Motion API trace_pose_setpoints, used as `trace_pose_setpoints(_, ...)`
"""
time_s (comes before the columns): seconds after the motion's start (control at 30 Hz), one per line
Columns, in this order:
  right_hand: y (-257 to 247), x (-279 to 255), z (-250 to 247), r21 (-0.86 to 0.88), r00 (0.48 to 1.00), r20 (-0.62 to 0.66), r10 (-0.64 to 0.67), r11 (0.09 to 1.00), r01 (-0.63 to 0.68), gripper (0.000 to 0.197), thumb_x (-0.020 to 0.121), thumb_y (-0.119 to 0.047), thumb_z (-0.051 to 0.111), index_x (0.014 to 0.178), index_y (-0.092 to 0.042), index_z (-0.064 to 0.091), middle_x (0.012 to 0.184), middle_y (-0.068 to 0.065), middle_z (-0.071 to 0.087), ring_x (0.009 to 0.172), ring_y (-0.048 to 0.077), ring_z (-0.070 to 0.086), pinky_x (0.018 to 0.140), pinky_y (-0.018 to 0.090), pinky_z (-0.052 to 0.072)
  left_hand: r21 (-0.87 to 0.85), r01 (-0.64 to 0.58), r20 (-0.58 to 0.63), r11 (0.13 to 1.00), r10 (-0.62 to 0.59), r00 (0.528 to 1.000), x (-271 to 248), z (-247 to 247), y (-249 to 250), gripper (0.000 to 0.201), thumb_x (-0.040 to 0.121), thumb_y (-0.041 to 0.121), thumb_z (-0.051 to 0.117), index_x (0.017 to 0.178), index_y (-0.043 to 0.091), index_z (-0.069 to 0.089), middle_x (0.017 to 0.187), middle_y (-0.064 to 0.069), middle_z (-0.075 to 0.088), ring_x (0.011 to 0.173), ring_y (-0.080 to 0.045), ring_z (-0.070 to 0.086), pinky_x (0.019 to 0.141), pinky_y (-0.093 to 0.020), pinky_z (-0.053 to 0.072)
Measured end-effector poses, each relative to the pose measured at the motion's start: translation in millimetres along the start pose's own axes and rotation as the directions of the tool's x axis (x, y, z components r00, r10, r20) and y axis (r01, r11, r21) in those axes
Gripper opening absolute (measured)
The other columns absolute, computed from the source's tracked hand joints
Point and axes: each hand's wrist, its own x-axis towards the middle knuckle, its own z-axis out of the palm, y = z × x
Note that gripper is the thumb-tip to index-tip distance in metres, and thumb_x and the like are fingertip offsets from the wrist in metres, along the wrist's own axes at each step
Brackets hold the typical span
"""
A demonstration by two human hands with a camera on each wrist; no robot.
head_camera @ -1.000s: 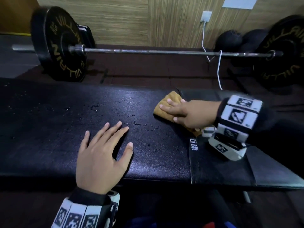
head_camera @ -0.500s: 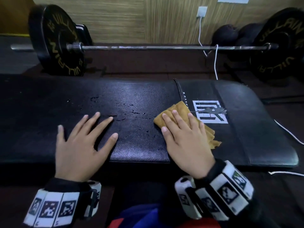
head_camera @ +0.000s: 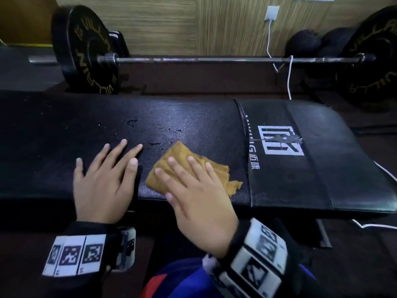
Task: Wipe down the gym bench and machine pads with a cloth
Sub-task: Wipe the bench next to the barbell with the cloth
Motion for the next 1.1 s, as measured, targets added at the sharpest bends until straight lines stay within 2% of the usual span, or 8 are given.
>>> trace_pose_setpoints(0.13,24,-40,-8,-0.036,1.0,0.015,0.024,0.999,-0.023,0.052,0.091,-0.034,0.041,0.142,-0.04,0.035,0.151,-0.009,0.032,0.139,0.027,0.032,0.111,0.048,0.022,-0.005,-0.004,-0.011,1.0,0.004,1.0,0,2,-2,0.047,0.094,0.053,0.018,0.134,0.05,0.043,0.147,0.018,0.039,0.141,-0.01,0.028,0.113,-0.054,0.013)
trace_pose_setpoints(0.27,57,-38,-16,-0.054,0.976,-0.045,0.214,0.975,-0.217,0.049,0.098,-0.039,0.02,0.147,-0.042,0.013,0.157,-0.013,0.011,0.145,0.019,0.009,0.117,0.037,0.005,0.003,-0.001,-0.022,1.0,0.001,1.0,2,6,-4,0.045,0.095,0.055,0.019,0.133,0.052,0.042,0.146,0.019,0.039,0.14,-0.009,0.028,0.113,-0.053,0.014)
trace_pose_setpoints(0.43,62,12,-15,-0.121,0.942,-0.119,0.313,0.938,-0.326,0.051,0.099,-0.037,0.024,0.149,-0.036,0.012,0.159,-0.005,0.009,0.145,0.027,0.006,0.115,0.047,0.002,0.014,-0.009,-0.039,1.0,0.01,0.999,2,7,-4,0.044,0.095,0.054,0.021,0.133,0.051,0.043,0.145,0.018,0.042,0.14,-0.01,0.03,0.112,-0.054,0.015)
trace_pose_setpoints(0.57,32,33,-6,-0.122,0.973,-0.08,0.217,0.967,-0.225,0.052,0.1,-0.035,0.025,0.15,-0.032,0.011,0.159,0.0,0.008,0.145,0.032,0.004,0.114,0.051,-0.004,0.016,-0.008,-0.048,1.0,0.009,0.999,1,8,-3,0.045,0.095,0.053,0.02,0.133,0.05,0.045,0.145,0.017,0.042,0.139,-0.01,0.031,0.113,-0.053,0.015)
trace_pose_setpoints(0.7,9,8,2,-0.058,0.999,-0.023,-0.023,0.998,0.022,0.052,0.099,-0.031,0.032,0.148,-0.035,0.017,0.158,-0.005,0.012,0.145,0.027,0.004,0.115,0.045,-0.008,0.026,-0.01,-0.05,1.0,0.012,0.999,1,6,-3,0.045,0.095,0.052,0.023,0.133,0.05,0.046,0.145,0.017,0.042,0.139,-0.011,0.031,0.112,-0.053,0.015)
trace_pose_setpoints(0.8,26,-18,-2,-0.01,0.989,0.052,-0.139,0.99,0.14,0.052,0.099,-0.032,0.033,0.146,-0.044,0.015,0.157,-0.016,0.006,0.146,0.017,-0.001,0.114,0.035,-0.011,0.036,-0.017,-0.044,0.999,0.018,0.999,1,5,-3,0.045,0.094,0.052,0.025,0.133,0.05,0.046,0.146,0.016,0.042,0.14,-0.011,0.031,0.113,-0.052,0.015)
trace_pose_setpoints(0.97,65,-31,-19,-0.022,1.0,0.011,-0.024,0.999,0.024,0.05,0.099,-0.039,0.033,0.142,-0.052,0.011,0.155,-0.023,0.004,0.145,0.009,0.0,0.115,0.028,-0.007,0.036,-0.009,-0.039,0.999,0.01,0.999,1,6,-2,0.046,0.092,0.054,0.025,0.133,0.05,0.046,0.146,0.017,0.041,0.14,-0.01,0.029,0.114,-0.051,0.013)
trace_pose_setpoints(1.1,70,-6,-21,-0.051,0.993,-0.068,0.092,0.994,-0.096,0.048,0.1,-0.037,0.032,0.145,-0.046,0.017,0.156,-0.017,0.012,0.145,0.015,0.008,0.116,0.035,0.0,0.031,-0.009,-0.057,0.999,0.011,0.998,0,7,-1,0.047,0.092,0.053,0.026,0.132,0.045,0.05,0.145,0.015,0.043,0.14,-0.012,0.031,0.113,-0.052,0.014)
